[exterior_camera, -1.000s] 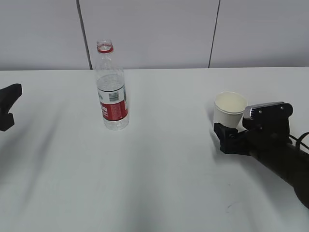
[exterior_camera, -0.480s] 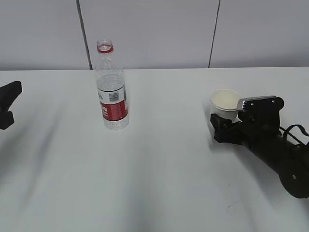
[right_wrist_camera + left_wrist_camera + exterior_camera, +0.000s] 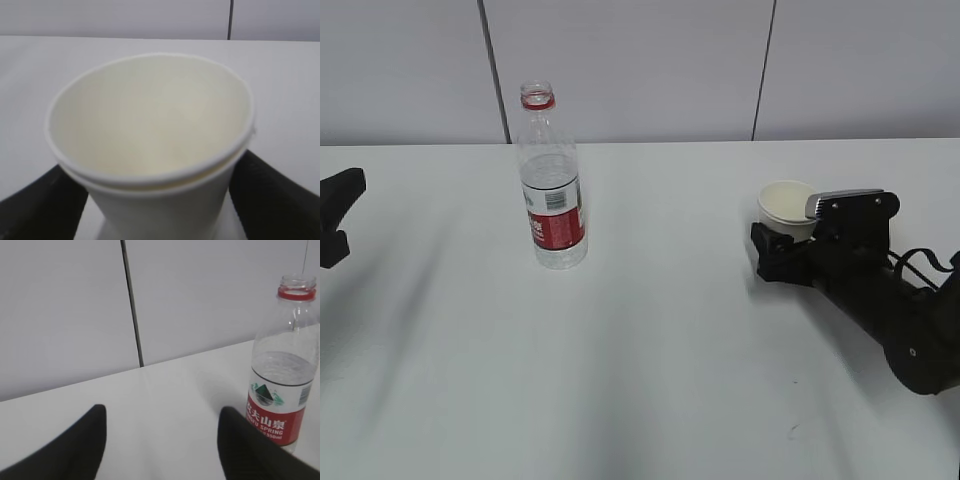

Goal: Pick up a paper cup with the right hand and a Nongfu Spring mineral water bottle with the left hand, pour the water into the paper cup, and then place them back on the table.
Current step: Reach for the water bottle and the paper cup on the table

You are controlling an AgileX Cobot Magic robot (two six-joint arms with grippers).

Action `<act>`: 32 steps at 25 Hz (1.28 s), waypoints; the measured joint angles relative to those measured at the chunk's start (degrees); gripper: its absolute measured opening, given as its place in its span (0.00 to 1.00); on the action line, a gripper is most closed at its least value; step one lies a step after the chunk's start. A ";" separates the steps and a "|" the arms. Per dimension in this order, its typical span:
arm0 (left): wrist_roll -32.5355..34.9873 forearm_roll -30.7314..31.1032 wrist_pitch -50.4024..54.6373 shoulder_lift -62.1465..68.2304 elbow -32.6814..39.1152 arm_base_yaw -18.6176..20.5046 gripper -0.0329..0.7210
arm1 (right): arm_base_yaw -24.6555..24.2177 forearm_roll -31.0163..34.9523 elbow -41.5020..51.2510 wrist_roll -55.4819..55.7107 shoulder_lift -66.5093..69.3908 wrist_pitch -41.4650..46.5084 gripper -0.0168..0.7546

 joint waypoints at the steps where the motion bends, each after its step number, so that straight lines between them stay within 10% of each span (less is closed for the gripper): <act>1: 0.00 0.06 0.00 0.00 0.00 0.00 0.63 | 0.00 0.00 -0.09 0.00 0.00 0.00 0.87; 11: -6.78 9.87 0.00 0.05 0.00 0.00 0.63 | 0.00 -0.39 -0.43 0.13 0.00 0.00 0.71; 32: -6.62 14.60 -14.31 24.24 -5.58 -0.33 0.84 | 0.00 -0.39 -0.43 0.13 0.00 -0.10 0.70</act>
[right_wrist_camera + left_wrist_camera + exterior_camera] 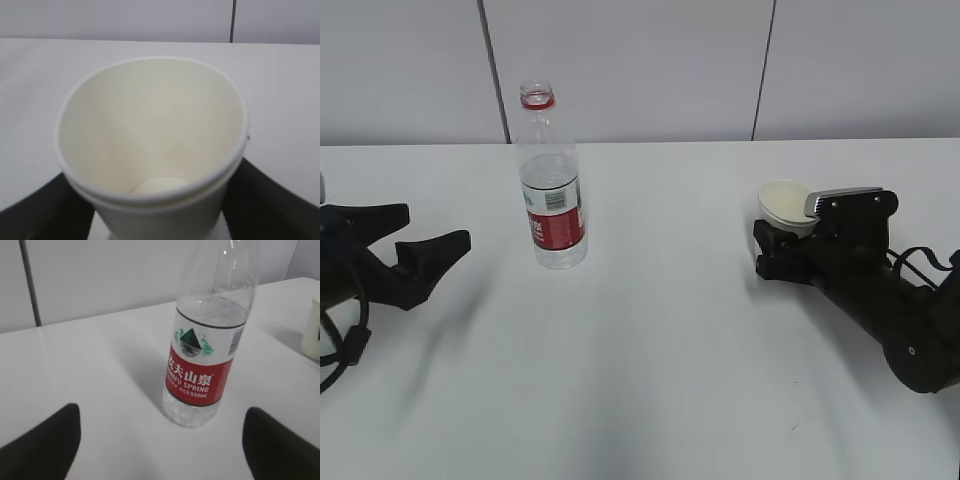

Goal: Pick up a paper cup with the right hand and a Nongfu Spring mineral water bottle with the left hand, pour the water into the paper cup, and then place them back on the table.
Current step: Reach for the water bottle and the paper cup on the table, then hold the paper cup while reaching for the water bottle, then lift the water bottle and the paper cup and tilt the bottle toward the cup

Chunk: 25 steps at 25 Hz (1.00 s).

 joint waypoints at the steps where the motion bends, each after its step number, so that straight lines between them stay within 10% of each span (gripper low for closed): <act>1: 0.00 0.05 -0.05 0.94 -1.06 -0.45 0.84 | 0.00 0.00 0.00 0.00 0.00 0.00 0.70; 25: 0.19 -12.68 -0.26 20.38 -26.77 -16.68 0.83 | 0.00 -2.11 0.00 0.13 0.00 0.00 0.70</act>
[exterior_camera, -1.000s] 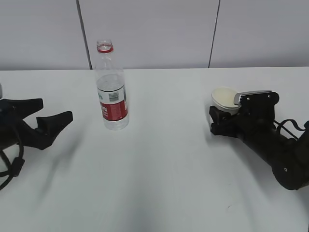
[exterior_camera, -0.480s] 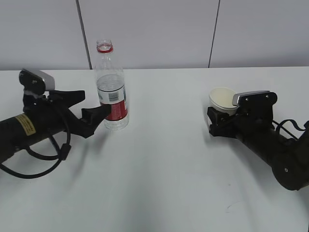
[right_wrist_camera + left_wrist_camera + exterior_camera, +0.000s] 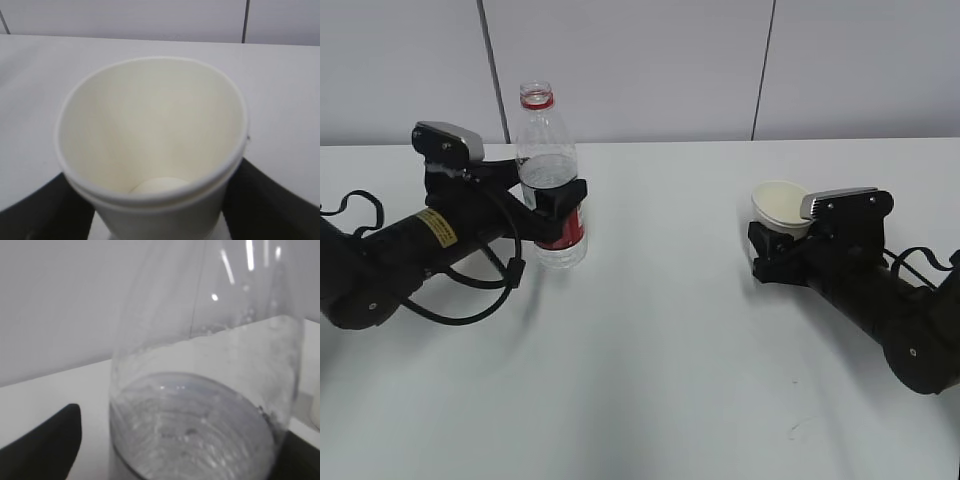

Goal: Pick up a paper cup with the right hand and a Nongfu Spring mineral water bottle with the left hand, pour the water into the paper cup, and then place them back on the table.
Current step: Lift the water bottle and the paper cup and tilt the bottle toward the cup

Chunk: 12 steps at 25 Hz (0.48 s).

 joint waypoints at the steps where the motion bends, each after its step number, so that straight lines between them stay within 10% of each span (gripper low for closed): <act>1: 0.00 -0.16 0.00 0.70 -1.34 -0.14 0.83 | 0.00 -0.05 0.00 0.00 0.00 0.00 0.70; 12: -1.01 0.21 0.01 3.06 -4.67 -0.32 0.69 | 0.00 -3.58 0.00 0.00 0.00 -0.11 0.70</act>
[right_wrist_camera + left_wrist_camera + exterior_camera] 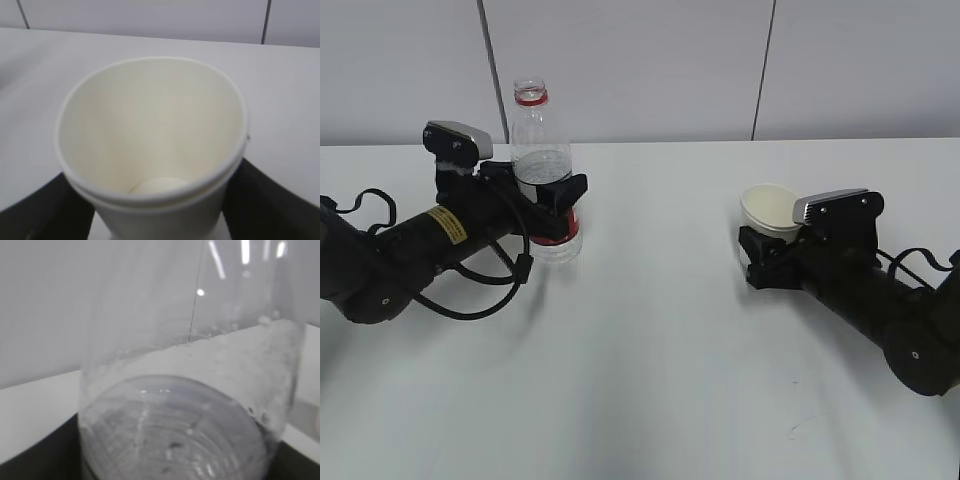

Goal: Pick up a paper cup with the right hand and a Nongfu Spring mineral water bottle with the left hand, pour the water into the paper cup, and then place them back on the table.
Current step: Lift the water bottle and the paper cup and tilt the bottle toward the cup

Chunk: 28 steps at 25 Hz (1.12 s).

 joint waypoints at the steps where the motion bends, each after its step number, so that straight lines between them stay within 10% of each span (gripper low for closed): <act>1: 0.00 0.23 0.00 0.00 0.00 0.00 0.66 | 0.00 -0.47 0.00 0.00 0.00 0.00 0.70; 28: 8.72 5.26 16.73 -7.34 -0.06 -0.07 0.56 | -0.02 -26.99 -0.34 9.38 0.00 -0.83 0.70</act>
